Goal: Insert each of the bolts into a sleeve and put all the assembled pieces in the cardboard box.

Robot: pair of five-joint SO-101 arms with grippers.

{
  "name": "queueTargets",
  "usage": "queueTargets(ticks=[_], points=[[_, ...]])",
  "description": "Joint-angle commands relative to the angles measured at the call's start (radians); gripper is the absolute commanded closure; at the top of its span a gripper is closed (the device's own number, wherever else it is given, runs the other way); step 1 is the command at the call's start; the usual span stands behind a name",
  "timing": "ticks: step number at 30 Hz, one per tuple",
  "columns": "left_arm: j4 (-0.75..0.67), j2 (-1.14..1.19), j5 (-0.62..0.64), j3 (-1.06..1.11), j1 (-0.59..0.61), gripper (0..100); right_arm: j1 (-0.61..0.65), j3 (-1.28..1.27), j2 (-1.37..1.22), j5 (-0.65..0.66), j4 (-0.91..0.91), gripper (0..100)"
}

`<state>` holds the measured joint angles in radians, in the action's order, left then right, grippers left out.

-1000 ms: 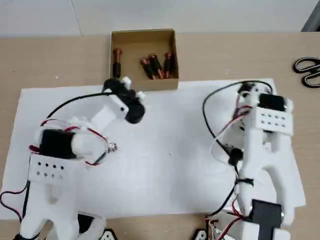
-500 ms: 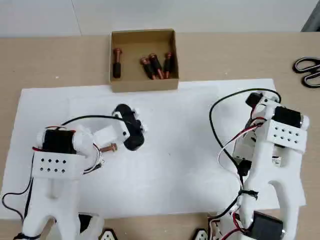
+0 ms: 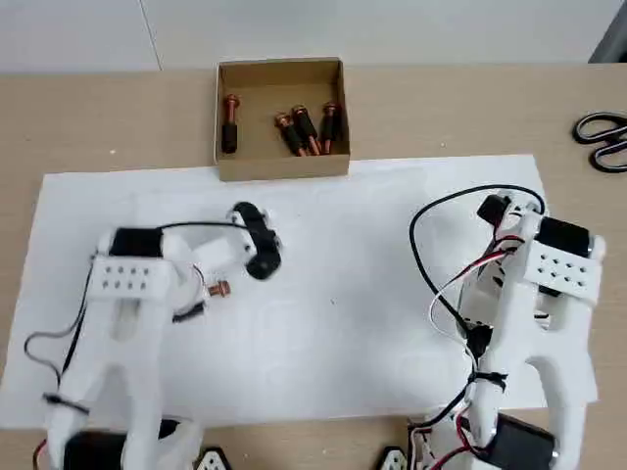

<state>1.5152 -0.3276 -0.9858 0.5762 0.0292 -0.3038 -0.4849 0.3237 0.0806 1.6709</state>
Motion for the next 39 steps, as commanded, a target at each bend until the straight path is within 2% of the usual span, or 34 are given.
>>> queueTargets(ticks=[1,12,27,39], points=[[-0.009,0.077,-0.002,-0.122,0.018,97,-0.018,0.005,0.035,0.018,0.002,99.5],[0.009,0.284,-0.028,-0.208,0.006,95,-0.027,0.006,0.035,0.018,0.004,99.5],[0.003,0.307,-0.087,-0.202,-0.015,95,-0.027,0.006,0.035,0.018,0.004,99.5],[0.003,0.423,-0.091,-0.223,-0.017,95,-0.027,0.006,0.035,0.017,0.004,99.5]])
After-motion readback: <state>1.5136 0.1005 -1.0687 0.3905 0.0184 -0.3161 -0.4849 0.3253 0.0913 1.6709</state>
